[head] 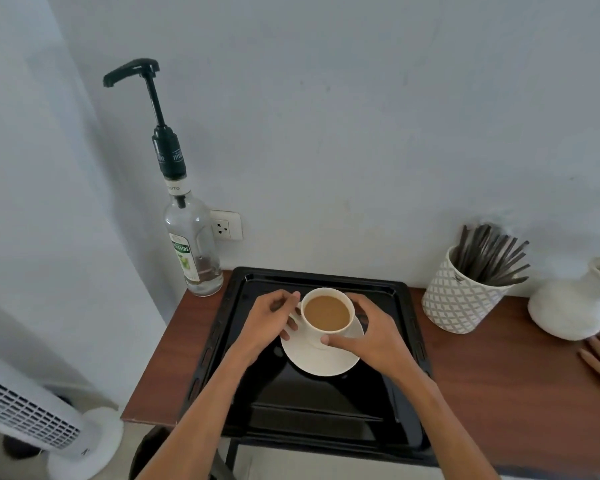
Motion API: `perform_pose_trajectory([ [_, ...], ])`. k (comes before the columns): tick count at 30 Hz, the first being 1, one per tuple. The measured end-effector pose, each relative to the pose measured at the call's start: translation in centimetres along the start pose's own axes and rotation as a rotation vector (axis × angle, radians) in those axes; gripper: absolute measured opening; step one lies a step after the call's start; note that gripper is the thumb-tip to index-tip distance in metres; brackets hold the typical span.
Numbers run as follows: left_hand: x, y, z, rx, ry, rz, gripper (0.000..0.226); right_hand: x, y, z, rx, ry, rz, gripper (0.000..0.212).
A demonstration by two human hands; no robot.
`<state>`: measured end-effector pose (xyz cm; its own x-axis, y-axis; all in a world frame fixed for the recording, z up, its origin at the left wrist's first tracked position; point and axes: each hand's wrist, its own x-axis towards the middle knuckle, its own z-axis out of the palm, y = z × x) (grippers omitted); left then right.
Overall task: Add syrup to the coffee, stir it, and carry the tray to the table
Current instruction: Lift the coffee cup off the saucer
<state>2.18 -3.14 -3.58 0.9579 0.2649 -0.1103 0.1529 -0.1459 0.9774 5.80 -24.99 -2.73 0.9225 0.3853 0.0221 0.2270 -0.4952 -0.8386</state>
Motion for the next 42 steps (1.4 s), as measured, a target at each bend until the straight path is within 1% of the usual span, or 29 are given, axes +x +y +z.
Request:
perform_pose_trajectory([
  [5,0.1,-0.5,-0.1,-0.081,0.003,-0.011,0.03,-0.1,0.2,0.1,0.026,0.002,0.008,0.08],
  [7,0.1,-0.6,-0.5,-0.112,-0.044,-0.018,0.029,0.0,0.2,-0.1,0.025,-0.013,0.003,0.077],
  [10,0.2,-0.7,-1.5,-0.126,-0.14,-0.011,0.03,0.1,0.4,-0.3,0.033,-0.04,0.001,0.078],
  [13,0.2,-1.1,-2.0,-0.105,-0.18,0.026,0.032,0.4,0.5,-0.4,0.037,-0.051,-0.005,0.08],
  [17,0.1,-1.4,-1.8,-0.094,-0.154,0.094,0.02,0.3,0.4,-0.4,0.045,-0.056,-0.019,0.082],
  [23,-0.3,-1.6,-1.4,-0.124,-0.127,0.115,0.014,0.3,0.4,-0.9,0.032,-0.079,-0.047,0.081],
  [31,-0.8,-2.1,-0.6,-0.169,-0.145,0.076,0.022,0.3,0.6,-1.0,0.042,-0.096,-0.063,0.077],
  [35,-1.1,-2.5,0.2,-0.257,-0.166,0.055,0.024,0.2,0.4,-1.1,0.046,-0.097,-0.076,0.075],
  [38,-1.4,-2.4,1.0,-0.287,-0.141,0.056,0.025,0.1,0.3,-1.2,0.058,-0.088,-0.083,0.074],
  [42,-1.9,-1.6,2.1,-0.273,-0.068,0.07,0.028,0.0,0.0,-1.3,0.059,-0.07,-0.101,0.072],
])
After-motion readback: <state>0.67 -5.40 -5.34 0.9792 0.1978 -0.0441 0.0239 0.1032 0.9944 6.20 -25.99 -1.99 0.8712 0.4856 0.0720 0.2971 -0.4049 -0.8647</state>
